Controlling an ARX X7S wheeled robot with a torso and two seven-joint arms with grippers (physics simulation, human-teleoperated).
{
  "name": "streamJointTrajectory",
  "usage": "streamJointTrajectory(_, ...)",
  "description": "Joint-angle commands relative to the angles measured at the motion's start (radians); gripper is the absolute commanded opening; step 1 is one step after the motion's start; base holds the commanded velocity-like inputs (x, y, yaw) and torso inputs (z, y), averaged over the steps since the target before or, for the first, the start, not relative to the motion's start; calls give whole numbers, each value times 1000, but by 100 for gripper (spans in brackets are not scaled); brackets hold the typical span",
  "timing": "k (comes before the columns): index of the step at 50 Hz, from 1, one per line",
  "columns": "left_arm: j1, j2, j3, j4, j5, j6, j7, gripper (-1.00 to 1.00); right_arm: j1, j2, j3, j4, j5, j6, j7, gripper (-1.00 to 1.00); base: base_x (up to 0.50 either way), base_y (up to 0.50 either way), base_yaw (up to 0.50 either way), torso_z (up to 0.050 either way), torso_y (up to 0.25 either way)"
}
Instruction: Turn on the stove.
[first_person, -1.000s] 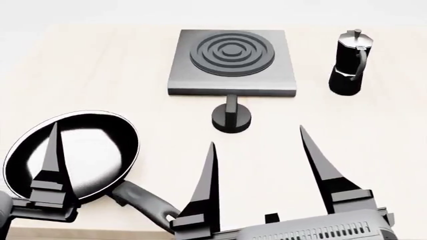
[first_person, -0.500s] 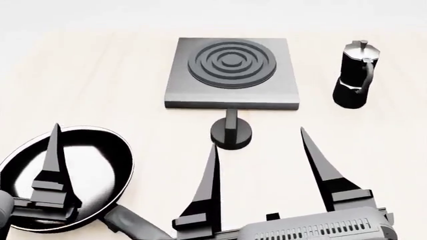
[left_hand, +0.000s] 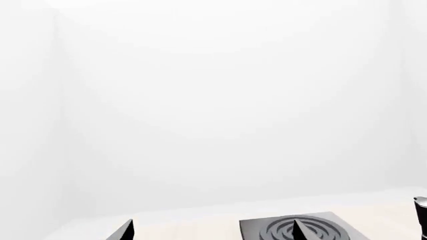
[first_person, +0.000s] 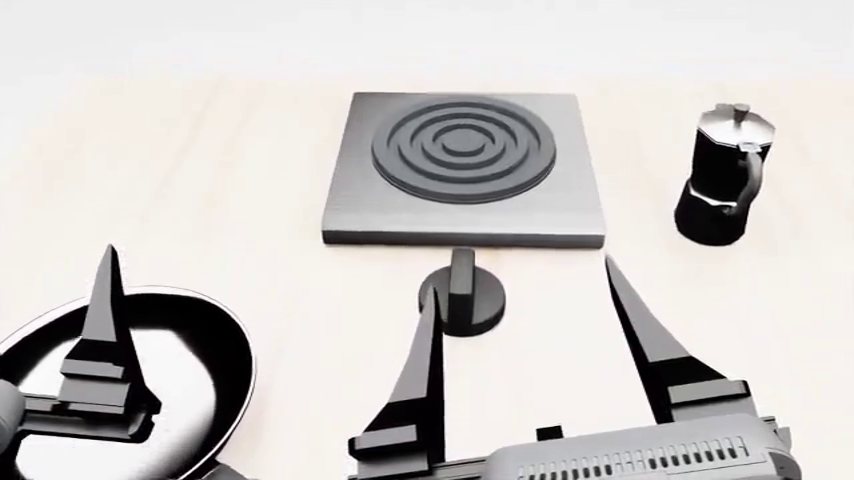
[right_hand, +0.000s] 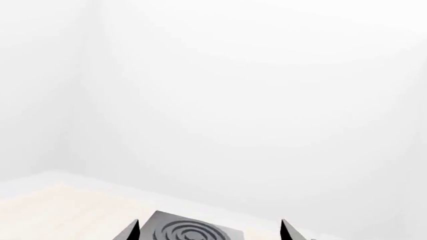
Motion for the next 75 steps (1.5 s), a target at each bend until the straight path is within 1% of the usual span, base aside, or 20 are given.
streamJointTrajectory(1, -2, -4, 3, -2, -5, 1, -5, 100, 0, -1, 5, 1, 5, -2, 1, 100, 211, 0, 0, 0, 0)
streamJointTrajectory(58, -5, -23, 15, 0, -27, 2, -32, 100, 1, 9, -2, 2, 13, -2, 15, 100, 211, 0, 0, 0, 0)
streamJointTrajectory(73, -5, -27, 11, -5, -36, 11, -38, 100, -7, 1, 26, 97, 48, -43, 33, 100, 30, 0, 0, 0, 0)
streamJointTrajectory(75, -4, -28, 12, -7, -36, 13, -38, 100, -3, 2, 22, 111, 47, -18, 34, 100, 0, 0, 0, 0, 0)
